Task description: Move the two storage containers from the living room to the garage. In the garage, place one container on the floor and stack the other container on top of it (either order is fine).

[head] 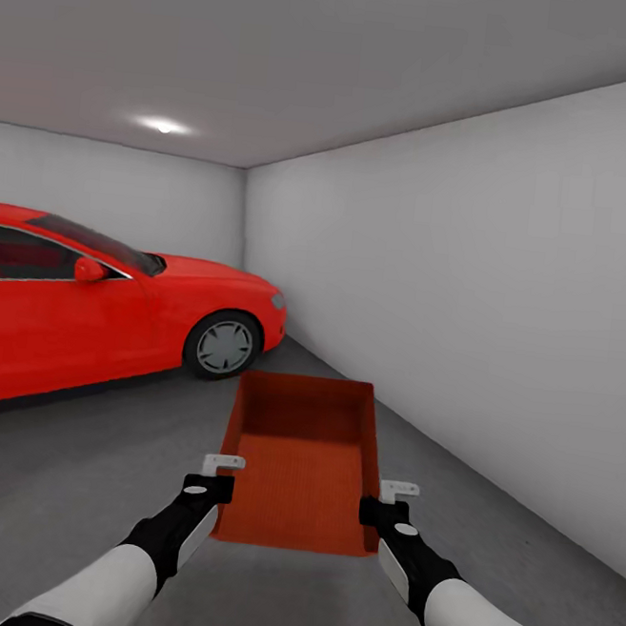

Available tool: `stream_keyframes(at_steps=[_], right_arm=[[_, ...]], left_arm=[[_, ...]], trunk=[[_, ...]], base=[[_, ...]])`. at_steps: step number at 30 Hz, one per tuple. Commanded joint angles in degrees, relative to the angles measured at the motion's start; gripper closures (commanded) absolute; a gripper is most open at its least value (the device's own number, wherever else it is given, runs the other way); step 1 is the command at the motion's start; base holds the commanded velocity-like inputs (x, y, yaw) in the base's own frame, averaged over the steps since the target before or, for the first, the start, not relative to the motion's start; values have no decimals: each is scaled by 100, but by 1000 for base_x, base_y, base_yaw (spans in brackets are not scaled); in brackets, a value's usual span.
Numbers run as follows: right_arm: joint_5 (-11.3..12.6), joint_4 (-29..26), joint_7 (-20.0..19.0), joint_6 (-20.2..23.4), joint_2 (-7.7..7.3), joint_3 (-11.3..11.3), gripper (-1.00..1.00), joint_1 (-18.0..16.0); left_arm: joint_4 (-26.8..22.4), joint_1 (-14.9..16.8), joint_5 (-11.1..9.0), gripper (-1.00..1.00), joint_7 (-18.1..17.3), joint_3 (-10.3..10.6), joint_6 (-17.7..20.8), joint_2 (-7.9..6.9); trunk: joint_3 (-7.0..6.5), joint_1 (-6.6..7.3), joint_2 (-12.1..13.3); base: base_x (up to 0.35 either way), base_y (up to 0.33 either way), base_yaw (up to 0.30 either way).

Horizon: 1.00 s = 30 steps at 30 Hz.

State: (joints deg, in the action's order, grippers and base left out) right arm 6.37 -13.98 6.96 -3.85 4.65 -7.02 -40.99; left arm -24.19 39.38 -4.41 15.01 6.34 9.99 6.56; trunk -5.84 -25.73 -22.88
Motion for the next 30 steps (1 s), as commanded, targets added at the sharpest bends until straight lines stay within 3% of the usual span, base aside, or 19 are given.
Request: stream_keyframes(at_steps=[1, 30], right_arm=[[13, -17, 7, -28, -6, 113, 100, -6], [13, -25, 7, -28, -8, 113, 100, -6]], left_arm=[[-7, -1, -33, 100, 81, -248, 47, -132], [-7, -1, -34, 100, 81, -248, 45, -129]], trunk=[[2, -5, -4], [2, -5, -4]], base=[[322, 0, -247], [322, 0, -247]])
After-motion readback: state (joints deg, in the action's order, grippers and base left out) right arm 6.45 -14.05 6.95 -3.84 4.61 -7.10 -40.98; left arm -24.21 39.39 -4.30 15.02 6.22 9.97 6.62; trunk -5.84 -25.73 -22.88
